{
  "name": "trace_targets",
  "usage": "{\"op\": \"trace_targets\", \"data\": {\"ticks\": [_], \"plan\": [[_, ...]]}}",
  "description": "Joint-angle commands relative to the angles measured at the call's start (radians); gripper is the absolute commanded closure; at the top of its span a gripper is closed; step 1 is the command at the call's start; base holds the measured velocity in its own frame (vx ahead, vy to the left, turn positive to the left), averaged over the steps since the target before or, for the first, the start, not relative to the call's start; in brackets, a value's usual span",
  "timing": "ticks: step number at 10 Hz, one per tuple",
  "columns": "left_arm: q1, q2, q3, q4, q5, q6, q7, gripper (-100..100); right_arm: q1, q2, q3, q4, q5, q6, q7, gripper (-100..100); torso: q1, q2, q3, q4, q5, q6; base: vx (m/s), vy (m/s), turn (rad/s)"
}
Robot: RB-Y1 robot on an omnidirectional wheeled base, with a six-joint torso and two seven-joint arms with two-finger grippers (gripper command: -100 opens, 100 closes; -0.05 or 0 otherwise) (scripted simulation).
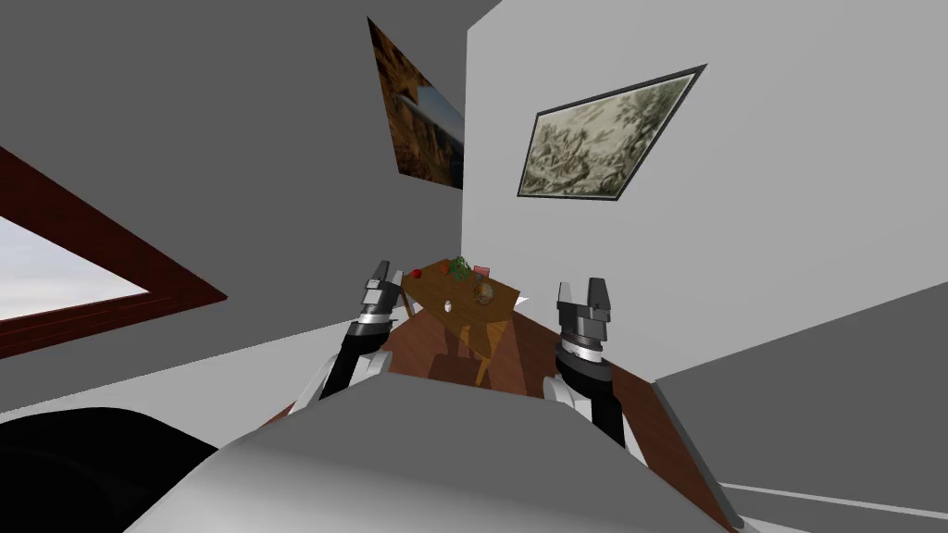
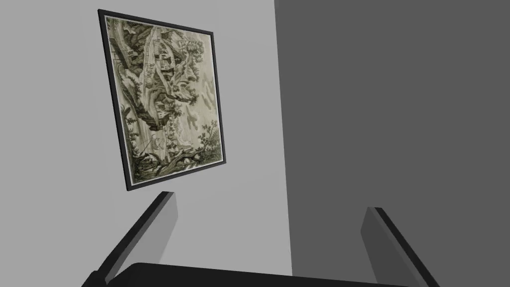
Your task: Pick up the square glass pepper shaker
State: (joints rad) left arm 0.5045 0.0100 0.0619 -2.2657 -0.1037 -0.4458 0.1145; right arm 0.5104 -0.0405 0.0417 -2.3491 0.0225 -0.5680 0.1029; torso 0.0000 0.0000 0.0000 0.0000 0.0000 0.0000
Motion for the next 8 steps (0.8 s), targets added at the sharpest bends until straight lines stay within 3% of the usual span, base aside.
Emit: {"op": "trace_targets", "data": {"ticks": [1,6,8], "plan": [[-0.007,0.046,-0.008,0.031,-0.009,0.004,-0.004,-100,0.0,0.0,0.0,0.0,0.0,0.0,0.0,0,0.0,0.0,0.0,0.0,0.0,0.0,0.007,0.022,-0.077],[-0.033,0.134,-0.049,0.17,-0.052,0.019,-0.021,-100,0.0,0.0,0.0,0.0,0.0,0.0,0.0,0,0.005,-0.001,0.0,0.0,0.001,0.0,0.009,0.067,-0.107],[-0.04,0.148,-0.061,0.208,-0.064,0.023,-0.025,-100,0.0,0.0,0.0,0.0,0.0,0.0,0.0,0,0.006,-0.001,-0.001,0.0,0.001,0.0,0.003,0.072,-0.091]]}}
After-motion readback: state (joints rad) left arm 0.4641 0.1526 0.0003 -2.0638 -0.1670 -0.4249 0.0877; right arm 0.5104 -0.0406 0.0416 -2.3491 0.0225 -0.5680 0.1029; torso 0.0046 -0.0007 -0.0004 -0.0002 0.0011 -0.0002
